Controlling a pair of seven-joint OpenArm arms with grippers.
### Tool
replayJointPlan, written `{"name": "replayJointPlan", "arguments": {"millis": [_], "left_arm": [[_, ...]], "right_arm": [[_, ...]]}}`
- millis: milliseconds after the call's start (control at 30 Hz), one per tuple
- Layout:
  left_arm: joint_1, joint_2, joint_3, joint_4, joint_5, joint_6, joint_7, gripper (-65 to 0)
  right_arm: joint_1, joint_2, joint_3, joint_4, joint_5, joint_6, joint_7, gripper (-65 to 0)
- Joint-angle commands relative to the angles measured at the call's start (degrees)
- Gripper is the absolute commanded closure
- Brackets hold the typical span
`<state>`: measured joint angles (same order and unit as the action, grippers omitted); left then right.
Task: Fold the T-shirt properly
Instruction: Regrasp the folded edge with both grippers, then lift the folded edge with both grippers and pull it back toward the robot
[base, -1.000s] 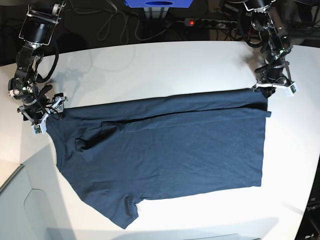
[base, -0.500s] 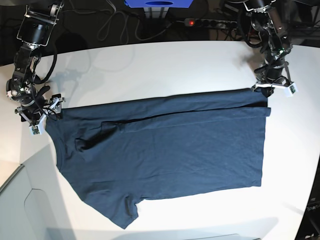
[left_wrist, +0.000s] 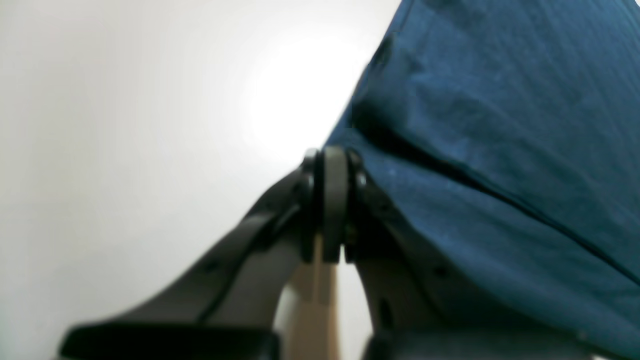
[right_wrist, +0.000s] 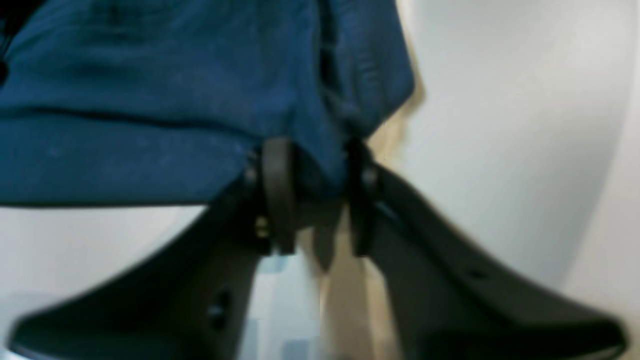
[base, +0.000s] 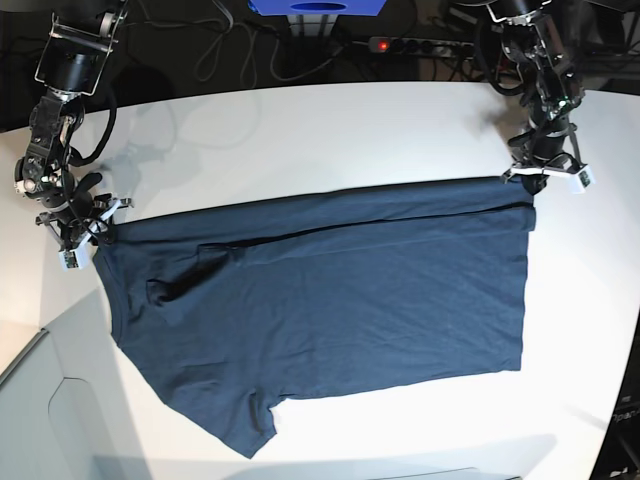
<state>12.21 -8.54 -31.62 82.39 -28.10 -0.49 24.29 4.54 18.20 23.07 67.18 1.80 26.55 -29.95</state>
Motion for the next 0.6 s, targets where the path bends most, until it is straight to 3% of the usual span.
{"name": "replayJointPlan", "arguments": {"millis": [0, 67, 567], "left_arm": [[0.1, -0.5, 0.1, 1.2, 0.4, 0.4, 1.7, 0.0], [0.1, -0.6, 0.1, 2.6, 0.4, 0.4, 1.9, 0.0], [-1.2, -0.7, 0.1, 15.9, 0.4, 0.4, 2.1, 0.0]], "right_arm": [[0.0, 1.0, 0.2, 0.6, -1.7, 0.8, -2.5, -5.4], [0.0, 1.1, 0.4, 2.6, -1.7, 0.8, -3.0, 0.0], [-1.9, 1.1, 0.0, 27.7, -1.8, 0.8, -9.9, -0.4]]}}
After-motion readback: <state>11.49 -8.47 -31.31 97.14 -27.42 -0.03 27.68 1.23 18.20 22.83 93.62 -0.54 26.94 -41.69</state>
